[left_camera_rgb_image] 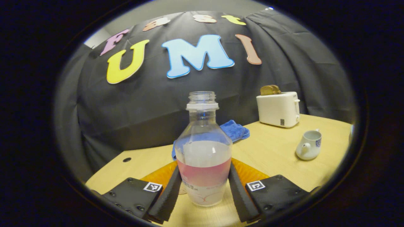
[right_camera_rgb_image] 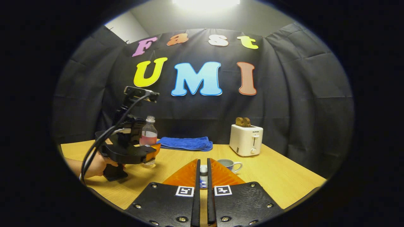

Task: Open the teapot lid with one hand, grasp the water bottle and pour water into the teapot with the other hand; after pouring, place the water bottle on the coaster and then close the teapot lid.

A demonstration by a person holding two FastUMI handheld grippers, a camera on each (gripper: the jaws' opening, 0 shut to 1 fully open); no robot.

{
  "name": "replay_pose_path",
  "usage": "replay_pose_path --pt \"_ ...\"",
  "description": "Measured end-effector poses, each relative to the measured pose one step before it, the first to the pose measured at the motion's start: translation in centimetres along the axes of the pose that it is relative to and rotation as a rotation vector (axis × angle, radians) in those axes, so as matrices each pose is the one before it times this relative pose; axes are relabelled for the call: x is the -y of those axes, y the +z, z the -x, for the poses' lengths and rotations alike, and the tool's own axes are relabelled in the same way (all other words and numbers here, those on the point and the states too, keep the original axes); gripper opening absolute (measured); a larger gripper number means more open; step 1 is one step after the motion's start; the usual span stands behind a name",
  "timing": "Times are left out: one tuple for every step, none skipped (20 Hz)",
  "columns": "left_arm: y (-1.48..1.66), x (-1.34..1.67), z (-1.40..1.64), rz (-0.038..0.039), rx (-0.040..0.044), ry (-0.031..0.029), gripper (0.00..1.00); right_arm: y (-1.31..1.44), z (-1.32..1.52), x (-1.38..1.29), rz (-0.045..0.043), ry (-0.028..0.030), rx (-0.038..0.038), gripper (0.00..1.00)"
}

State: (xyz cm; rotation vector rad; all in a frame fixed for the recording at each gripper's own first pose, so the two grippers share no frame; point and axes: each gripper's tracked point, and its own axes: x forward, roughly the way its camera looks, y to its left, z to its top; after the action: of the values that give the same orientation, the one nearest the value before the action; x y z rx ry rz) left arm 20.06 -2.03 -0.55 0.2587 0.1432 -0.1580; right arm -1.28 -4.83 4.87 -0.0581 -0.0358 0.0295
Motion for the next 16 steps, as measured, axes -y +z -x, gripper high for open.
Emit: replay_pose_path --pt "0.23 0.836 -0.086 -0.02725 -0.00146 -0.01469 0.87 0.1 0.621 0.312 0.01064 -0.01033 0.00446 0.09" --pt "0.16 0.922 0.057 -0.02658 -0.00093 -0.01108 0.87 -0.106 0.523 0.291 0.00369 -0.00765 0.00314 0.09" --pt "0.228 0.823 -0.025 -0.02939 -0.00141 -0.01075 0.87 -0.096 0.406 0.126 -0.0057 -0.00022 -0.00375 0.09" --pt "0.197 0.794 -0.112 -0.0332 -0.00095 -0.00749 0.87 -0.216 0.413 -0.091 -0.00794 0.00336 -0.00566 0.09" --pt "0.318 0.724 -0.096 -0.03745 0.0003 -0.00638 0.87 -0.194 0.381 0.038 -0.00498 0.0029 -0.00407 0.09" --pt "0.247 0.679 -0.066 -0.04041 -0.00082 -0.0061 0.87 -0.236 0.385 0.123 -0.00224 -0.00007 -0.00369 0.09" --pt "0.188 0.588 -0.131 -0.04888 -0.00738 -0.00256 0.87 -0.359 0.395 0.087 -0.00539 0.00044 -0.00493 0.09" --pt "-0.158 0.434 -0.138 -0.04756 -0.01345 0.00206 0.87 -0.489 0.274 -0.042 -0.00855 0.00376 -0.01162 0.09" --pt "0.12 0.593 -0.19 -0.03833 -0.0073 -0.00663 0.87 -0.536 0.359 -0.021 -0.0093 0.00415 -0.0129 0.09" --pt "0.222 0.779 -0.187 -0.0308 -0.00474 -0.01079 0.87 -0.465 0.32 -0.01 -0.00706 0.00175 -0.01226 0.09" --pt "0.181 0.658 -0.197 -0.02575 -0.00292 -0.01176 0.87 -0.35 0.358 0.135 -0.00713 -0.00003 -0.00801 0.09" --pt "0.189 0.603 -0.156 -0.02181 -0.00088 -0.01111 0.87 -0.351 0.311 0.23 -0.00614 -0.00375 -0.00673 0.09" --pt "0.311 0.644 -0.158 -0.02475 -0.00009 -0.00983 0.87 -0.319 0.199 0.359 -0.00338 -0.00536 -0.00761 0.09" --pt "0.392 0.612 -0.156 -0.04333 0.00078 -0.00333 0.87 -0.365 0.378 0.454 -0.00293 -0.00755 -0.00853 0.09" --pt "0.277 0.242 -0.06 -0.02879 0.00202 -0.00069 0.87 -0.354 0.226 0.43 -0.00155 -0.00738 -0.00575 0.09" --pt "0.37 0.308 -0.126 -0.02985 0.0026 -0.00082 0.87 -0.223 0.209 0.314 -0.00227 -0.00536 -0.00636 0.09"
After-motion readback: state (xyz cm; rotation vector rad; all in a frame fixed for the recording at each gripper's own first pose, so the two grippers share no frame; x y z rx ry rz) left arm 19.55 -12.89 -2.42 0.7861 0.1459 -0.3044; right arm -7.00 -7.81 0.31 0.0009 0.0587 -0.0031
